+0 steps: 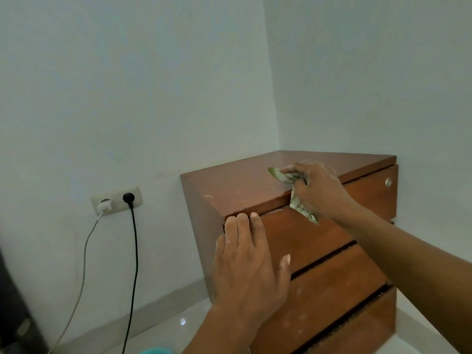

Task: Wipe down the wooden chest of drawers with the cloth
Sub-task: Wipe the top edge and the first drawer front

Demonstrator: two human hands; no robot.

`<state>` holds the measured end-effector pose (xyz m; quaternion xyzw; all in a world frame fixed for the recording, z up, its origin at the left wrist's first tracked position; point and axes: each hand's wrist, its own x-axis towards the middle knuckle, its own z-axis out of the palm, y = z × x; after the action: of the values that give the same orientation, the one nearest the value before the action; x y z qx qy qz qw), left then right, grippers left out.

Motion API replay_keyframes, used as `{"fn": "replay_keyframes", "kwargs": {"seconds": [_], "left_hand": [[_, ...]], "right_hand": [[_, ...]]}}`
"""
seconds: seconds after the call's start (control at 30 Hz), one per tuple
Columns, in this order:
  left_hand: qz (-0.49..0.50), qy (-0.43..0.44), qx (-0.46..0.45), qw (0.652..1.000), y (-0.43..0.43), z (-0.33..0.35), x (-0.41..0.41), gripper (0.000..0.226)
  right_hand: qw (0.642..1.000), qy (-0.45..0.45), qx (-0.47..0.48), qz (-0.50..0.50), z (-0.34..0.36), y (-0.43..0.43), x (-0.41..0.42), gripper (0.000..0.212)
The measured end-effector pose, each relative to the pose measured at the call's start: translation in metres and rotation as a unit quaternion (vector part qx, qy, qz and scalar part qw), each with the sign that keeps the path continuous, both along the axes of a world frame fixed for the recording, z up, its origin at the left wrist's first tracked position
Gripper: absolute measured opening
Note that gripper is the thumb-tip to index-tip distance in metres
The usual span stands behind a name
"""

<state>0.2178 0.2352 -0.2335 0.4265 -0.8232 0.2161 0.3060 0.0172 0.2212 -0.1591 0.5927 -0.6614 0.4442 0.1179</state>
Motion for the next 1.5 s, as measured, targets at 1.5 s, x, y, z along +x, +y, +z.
{"fn": "replay_keyframes", "kwargs": {"seconds": [1.5], "left_hand": [[-0.047,0.182,0.002,0.982,0.017,-0.005,0.0,0.064]], "right_hand": [[0.98,0.084,-0.174,0.054,-0.047,0.024,0.007,0.036]]}}
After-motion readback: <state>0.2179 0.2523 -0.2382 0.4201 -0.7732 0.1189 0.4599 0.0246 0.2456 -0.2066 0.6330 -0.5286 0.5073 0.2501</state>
